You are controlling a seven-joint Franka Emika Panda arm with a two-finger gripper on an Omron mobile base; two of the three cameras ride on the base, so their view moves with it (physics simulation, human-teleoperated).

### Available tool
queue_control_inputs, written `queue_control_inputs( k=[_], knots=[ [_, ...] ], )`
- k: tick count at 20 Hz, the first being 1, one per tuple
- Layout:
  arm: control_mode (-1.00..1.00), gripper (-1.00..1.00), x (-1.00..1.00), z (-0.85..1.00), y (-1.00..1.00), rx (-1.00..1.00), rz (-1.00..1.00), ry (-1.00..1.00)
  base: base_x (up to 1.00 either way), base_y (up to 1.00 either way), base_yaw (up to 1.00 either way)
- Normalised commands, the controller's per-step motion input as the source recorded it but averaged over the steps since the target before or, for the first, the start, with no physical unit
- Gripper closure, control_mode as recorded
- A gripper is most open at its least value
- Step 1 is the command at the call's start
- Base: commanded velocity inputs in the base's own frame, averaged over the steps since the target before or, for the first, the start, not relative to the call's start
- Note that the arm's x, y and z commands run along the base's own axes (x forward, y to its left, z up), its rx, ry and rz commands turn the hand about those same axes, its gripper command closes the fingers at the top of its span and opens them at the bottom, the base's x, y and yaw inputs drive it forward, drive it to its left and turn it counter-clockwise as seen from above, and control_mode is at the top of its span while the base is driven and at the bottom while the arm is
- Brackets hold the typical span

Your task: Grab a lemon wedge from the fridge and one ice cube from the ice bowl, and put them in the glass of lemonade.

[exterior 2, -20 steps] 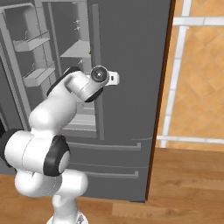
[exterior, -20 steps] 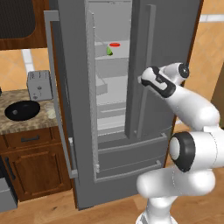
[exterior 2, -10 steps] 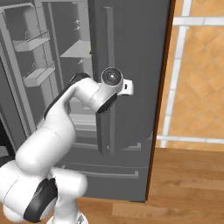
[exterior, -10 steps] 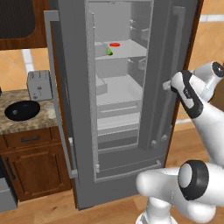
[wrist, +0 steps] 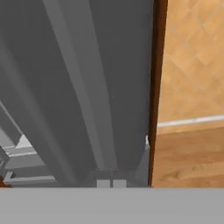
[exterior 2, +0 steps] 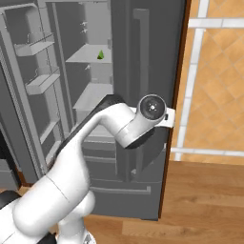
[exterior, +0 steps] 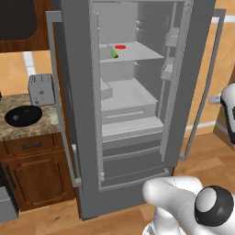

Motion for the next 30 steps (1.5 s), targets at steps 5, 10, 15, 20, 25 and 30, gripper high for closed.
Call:
queue_control_inputs(
  k=[5,10,15,20,25,30],
  knots=[
    [-1.0,1.0,-0.55,0.2,-0.87,0.05,-0.07,0.04,0.0,0.0,0.0],
    [-1.0,1.0,-0.21,0.29,0.34,-0.08,0.05,0.01,0.0,0.0,0.0],
    [-1.0,1.0,-0.09,0.04,1.0,-0.38,0.1,-0.07,0.0,0.0,0.0],
    [-1.0,-1.0,-0.41,0.0,0.95,-0.47,0.08,-0.09,0.0,0.0,0.0],
    [-1.0,-1.0,-0.32,0.0,0.39,-0.5,0.19,-0.14,0.0,0.0,0.0],
    [-1.0,-1.0,-0.09,0.18,0.31,-0.45,0.12,-0.06,0.0,0.0,0.0]
  ],
)
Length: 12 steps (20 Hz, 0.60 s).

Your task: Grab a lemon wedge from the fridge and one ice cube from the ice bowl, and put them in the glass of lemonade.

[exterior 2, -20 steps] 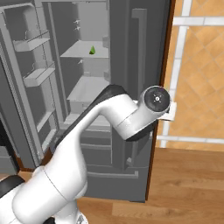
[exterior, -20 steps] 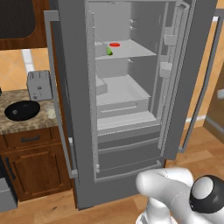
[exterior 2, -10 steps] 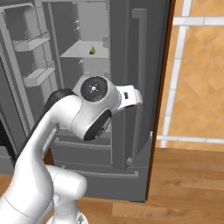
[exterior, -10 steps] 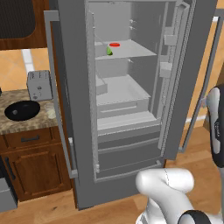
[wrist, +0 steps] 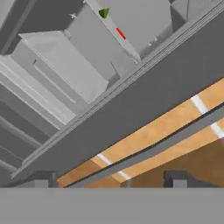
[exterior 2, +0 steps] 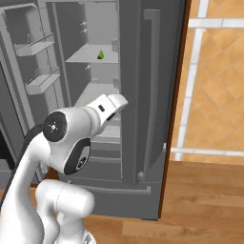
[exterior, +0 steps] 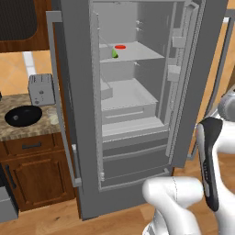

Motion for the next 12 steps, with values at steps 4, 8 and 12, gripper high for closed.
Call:
queue_control_inputs(
  k=[4,8,12],
  knots=[
    [-1.0,-1.0,-0.05,0.53,0.24,-0.43,0.02,-0.01,0.0,0.0,0.0],
    [-1.0,-1.0,0.0,0.58,0.26,-0.5,-0.01,0.03,0.0,0.0,0.0],
    [-1.0,-1.0,0.0,0.32,0.34,-0.41,0.0,0.02,0.0,0.0,0.0]
  ],
)
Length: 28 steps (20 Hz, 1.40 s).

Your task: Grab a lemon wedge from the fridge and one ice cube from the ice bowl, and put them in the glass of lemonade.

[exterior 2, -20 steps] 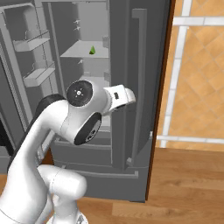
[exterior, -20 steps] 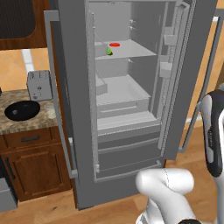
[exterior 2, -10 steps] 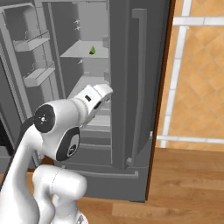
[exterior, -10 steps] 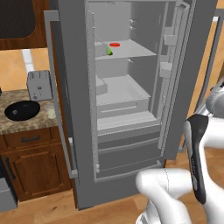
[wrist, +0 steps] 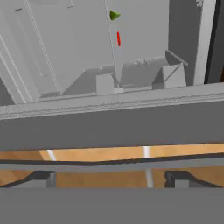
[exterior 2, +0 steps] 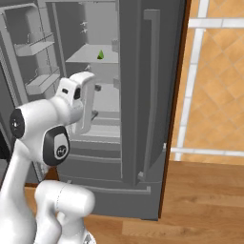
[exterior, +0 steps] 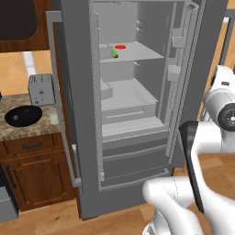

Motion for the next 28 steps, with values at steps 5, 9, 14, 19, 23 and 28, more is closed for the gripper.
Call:
queue_control_inputs(
  k=[5,9,14,19,23,28],
  knots=[
    [-1.0,-1.0,0.19,0.02,0.24,-0.13,-0.03,0.0,0.0,0.0,0.0],
    [-1.0,-1.0,0.5,0.3,0.39,-0.12,-0.11,0.05,0.0,0.0,0.0],
    [-1.0,-1.0,0.7,0.11,0.15,-0.05,-0.1,0.0,0.0,0.0,0.0],
    [-1.0,-1.0,0.85,0.0,-0.08,0.0,-0.11,0.0,0.0,0.0,0.0],
    [-1.0,-1.0,0.82,-0.03,-0.18,0.0,-0.12,0.0,0.0,0.0,0.0],
    [-1.0,-1.0,0.88,-0.11,-0.1,0.0,-0.1,0.0,0.0,0.0,0.0]
  ],
)
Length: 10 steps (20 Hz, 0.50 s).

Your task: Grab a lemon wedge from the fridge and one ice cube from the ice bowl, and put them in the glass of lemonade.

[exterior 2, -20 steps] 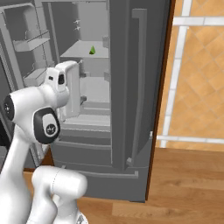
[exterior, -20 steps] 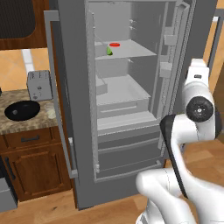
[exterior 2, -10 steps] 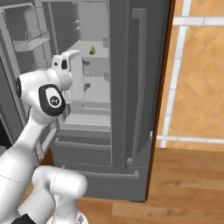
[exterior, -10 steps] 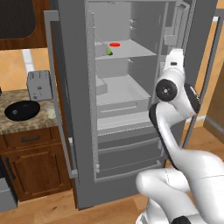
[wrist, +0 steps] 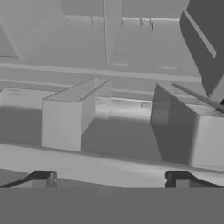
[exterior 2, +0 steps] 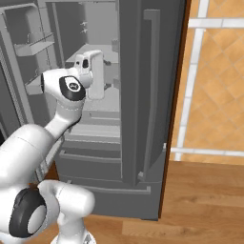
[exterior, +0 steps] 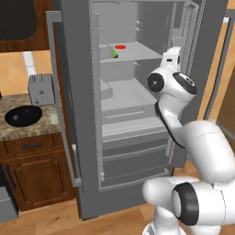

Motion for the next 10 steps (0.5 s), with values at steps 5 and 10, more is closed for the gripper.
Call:
queue_control_inputs(
  k=[5,10],
  knots=[
    [-1.0,-1.0,0.85,-0.31,-0.02,-0.02,-0.05,0.0,0.0,0.0,0.0],
    [-1.0,-1.0,0.25,-0.04,-0.75,-0.01,-0.19,0.0,0.0,0.0,0.0]
  ],
)
